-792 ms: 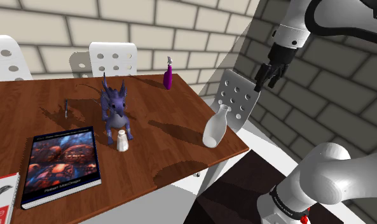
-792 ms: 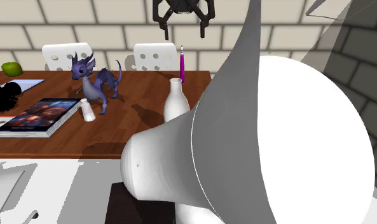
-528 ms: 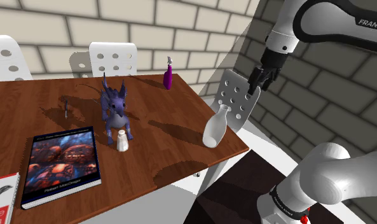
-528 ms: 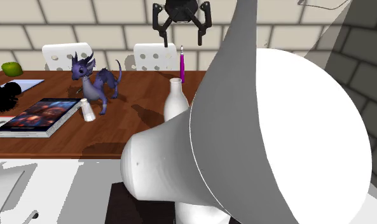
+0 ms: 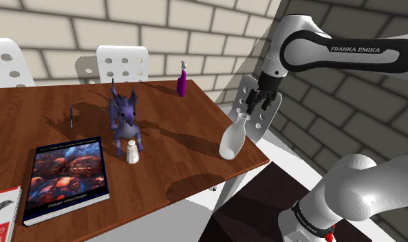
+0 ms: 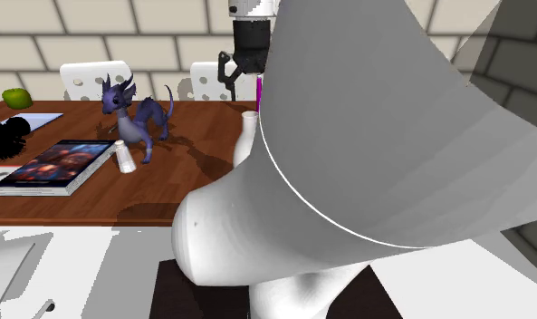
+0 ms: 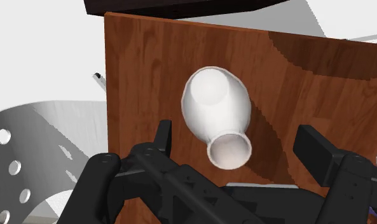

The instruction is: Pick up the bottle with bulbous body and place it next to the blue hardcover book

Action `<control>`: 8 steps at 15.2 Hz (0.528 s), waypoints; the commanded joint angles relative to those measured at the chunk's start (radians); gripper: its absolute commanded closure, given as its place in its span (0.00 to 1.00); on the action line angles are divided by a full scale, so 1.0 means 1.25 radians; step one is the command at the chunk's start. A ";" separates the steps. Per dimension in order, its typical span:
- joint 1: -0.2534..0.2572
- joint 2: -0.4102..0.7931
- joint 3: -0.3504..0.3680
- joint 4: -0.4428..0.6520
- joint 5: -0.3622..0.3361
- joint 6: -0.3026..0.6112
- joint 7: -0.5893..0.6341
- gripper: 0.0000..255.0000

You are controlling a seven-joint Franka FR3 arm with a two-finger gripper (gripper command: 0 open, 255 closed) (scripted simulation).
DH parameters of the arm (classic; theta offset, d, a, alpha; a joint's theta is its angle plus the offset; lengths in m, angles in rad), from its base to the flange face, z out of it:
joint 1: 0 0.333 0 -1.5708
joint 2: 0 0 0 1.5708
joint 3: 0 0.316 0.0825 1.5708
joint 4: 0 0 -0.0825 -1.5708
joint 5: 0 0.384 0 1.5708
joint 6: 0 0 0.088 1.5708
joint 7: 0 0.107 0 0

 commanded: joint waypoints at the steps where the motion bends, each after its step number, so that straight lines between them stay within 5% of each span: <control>1: 0.004 0.047 0.001 -0.013 0.009 0.061 0.005 0.00; 8: 0.007 0.103 -0.001 -0.062 0.015 0.165 0.005 0.00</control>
